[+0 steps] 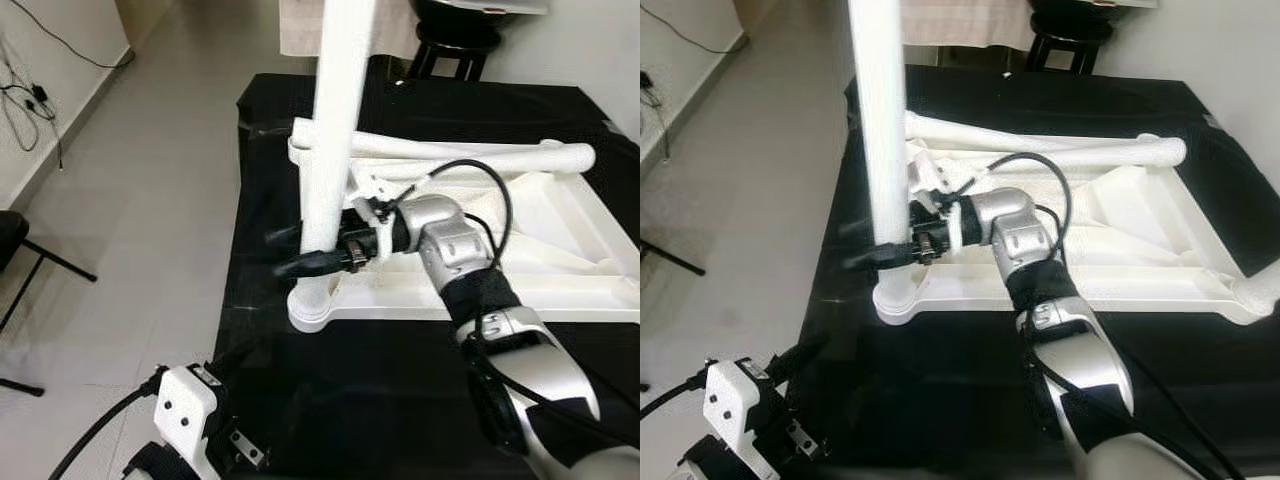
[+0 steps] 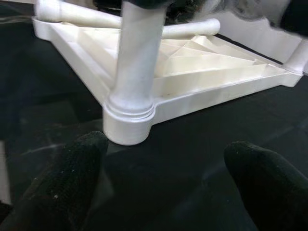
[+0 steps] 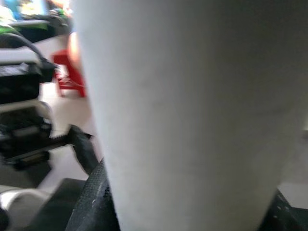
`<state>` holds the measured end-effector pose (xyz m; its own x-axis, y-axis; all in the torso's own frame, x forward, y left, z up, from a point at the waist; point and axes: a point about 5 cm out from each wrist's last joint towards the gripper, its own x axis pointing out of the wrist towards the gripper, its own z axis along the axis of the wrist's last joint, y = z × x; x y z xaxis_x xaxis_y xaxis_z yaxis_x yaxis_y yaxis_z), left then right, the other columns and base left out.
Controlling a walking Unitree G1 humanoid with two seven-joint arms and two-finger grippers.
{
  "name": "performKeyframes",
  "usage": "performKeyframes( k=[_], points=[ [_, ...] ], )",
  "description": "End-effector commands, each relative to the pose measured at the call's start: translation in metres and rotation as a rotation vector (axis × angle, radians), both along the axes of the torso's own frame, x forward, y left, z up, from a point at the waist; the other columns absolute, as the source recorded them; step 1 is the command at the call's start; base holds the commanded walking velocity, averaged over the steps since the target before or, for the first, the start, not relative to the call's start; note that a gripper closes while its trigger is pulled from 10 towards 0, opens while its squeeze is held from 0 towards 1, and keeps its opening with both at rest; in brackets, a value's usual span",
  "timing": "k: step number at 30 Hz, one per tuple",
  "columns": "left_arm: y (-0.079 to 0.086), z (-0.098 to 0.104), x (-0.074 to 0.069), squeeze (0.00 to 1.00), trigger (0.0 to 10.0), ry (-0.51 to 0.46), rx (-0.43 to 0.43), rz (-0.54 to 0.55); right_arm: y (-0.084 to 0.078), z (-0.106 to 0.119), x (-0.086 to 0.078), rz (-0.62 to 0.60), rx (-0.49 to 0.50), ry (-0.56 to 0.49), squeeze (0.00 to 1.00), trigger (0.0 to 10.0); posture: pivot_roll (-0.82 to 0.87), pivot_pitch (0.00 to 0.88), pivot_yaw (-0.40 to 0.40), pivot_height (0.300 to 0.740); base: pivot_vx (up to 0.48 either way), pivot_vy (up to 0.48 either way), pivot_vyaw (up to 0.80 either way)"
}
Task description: Building children table
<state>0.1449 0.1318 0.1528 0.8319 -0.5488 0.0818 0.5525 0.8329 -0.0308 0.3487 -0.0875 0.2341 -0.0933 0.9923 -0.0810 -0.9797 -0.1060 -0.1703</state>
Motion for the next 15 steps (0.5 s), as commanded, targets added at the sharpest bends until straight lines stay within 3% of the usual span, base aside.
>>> performKeyframes(
  k=[1,2,3,4,5,6,7,12,15],
  points=[
    [0.001,-0.003,-0.001,0.0,10.0,0.022,0.011,-0.005,-0.017,-0.014,0.002,-0.146,-0.039,0.026,0.0,0.0,0.0,0.197,-0.127,0.74,0.0,0.0,0.0],
    [0.003,-0.004,0.0,0.0,10.0,0.021,0.012,-0.002,-0.003,-0.044,-0.001,-0.609,-0.003,0.076,0.0,0.0,-0.01,0.182,-0.137,0.74,0.0,0.0,0.0],
    [0.003,-0.004,0.0,0.0,10.0,0.021,0.012,-0.002,-0.003,-0.044,-0.001,-0.609,-0.003,0.076,0.0,0.0,-0.01,0.182,-0.137,0.74,0.0,0.0,0.0],
    [0.005,-0.003,0.003,0.0,10.0,0.016,0.013,0.003,-0.002,-0.086,-0.037,-0.859,-0.102,0.242,0.0,0.0,-0.03,0.185,-0.122,0.74,0.0,0.0,0.0],
    [0.005,-0.003,0.003,0.0,10.0,0.016,0.013,0.003,-0.002,-0.086,-0.037,-0.859,-0.102,0.242,0.0,0.0,-0.03,0.185,-0.122,0.74,0.0,0.0,0.0],
    [0.007,-0.004,0.005,0.0,10.0,0.012,0.019,0.003,-0.015,-0.101,-0.059,-1.083,-0.148,0.272,0.0,0.0,-0.04,0.188,-0.106,0.74,0.0,0.0,0.0],
    [0.007,-0.006,0.006,0.0,10.0,0.011,0.023,0.003,-0.026,-0.104,-0.068,-1.226,-0.162,0.279,0.0,0.0,-0.05,0.171,-0.106,0.74,0.0,0.0,0.0],
    [0.009,-0.009,0.013,0.0,10.0,0.01,0.024,0.006,-0.033,-0.086,-0.047,-1.295,-0.099,0.223,0.0,0.0,-0.05,0.135,-0.104,0.74,0.0,0.0,0.0],
    [0.009,-0.009,0.014,0.0,10.0,0.006,0.021,0.008,-0.023,-0.089,-0.054,-1.263,-0.102,0.24,0.0,0.0,-0.05,0.122,-0.11,0.74,0.0,0.0,0.0]
  ],
)
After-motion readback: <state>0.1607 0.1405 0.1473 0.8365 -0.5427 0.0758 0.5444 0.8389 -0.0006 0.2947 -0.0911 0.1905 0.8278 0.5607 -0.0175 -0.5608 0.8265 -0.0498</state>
